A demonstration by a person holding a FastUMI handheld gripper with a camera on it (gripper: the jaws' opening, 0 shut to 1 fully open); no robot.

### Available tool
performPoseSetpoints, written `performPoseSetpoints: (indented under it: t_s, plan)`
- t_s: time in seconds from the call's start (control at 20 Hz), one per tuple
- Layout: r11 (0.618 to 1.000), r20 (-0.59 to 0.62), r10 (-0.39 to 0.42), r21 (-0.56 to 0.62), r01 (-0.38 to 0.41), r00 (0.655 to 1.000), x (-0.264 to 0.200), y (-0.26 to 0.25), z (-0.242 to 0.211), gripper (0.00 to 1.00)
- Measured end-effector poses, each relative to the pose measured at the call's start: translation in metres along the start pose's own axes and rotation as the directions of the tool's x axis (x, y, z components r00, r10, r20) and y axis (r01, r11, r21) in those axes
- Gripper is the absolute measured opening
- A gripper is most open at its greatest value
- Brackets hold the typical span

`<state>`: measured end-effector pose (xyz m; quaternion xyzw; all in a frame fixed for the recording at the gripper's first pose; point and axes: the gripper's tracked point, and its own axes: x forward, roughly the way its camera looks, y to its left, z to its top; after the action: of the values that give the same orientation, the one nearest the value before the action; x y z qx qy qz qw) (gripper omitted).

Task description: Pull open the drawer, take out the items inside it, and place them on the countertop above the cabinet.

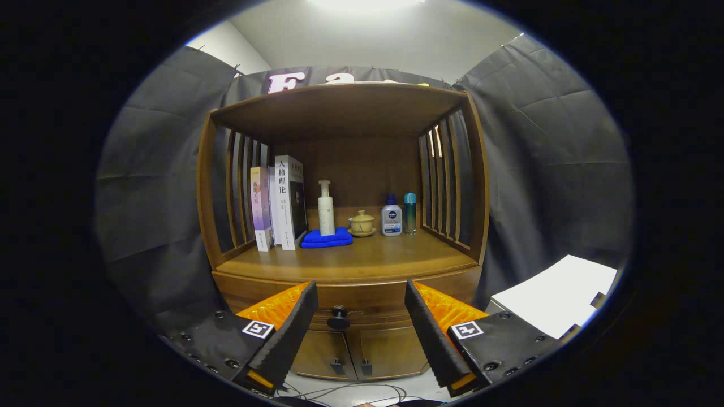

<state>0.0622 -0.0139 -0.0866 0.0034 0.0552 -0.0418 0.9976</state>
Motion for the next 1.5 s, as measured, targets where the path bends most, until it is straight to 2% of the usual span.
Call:
performPoseSetpoints:
  t_s: [0.35,0.75,1.15,1.4,1.5]
  plan:
    - [0.998,0.001,-0.021,-0.062,0.021,1.0,0.038,0.009,-0.033,0.98]
    - [0.997,-0.095,0.069,-0.031,-0.072,0.993,0.077,0.035,-0.083,0.98]
    - [0.997,-0.154,0.072,0.003,-0.072,0.985,0.112,0.038,-0.121,0.98]
    - [0.995,-0.167,0.091,-0.013,-0.094,0.982,0.125,0.043,-0.132,0.92]
    - [0.994,-0.156,0.098,-0.04,-0.106,0.983,0.128,0.048,-0.13,0.77]
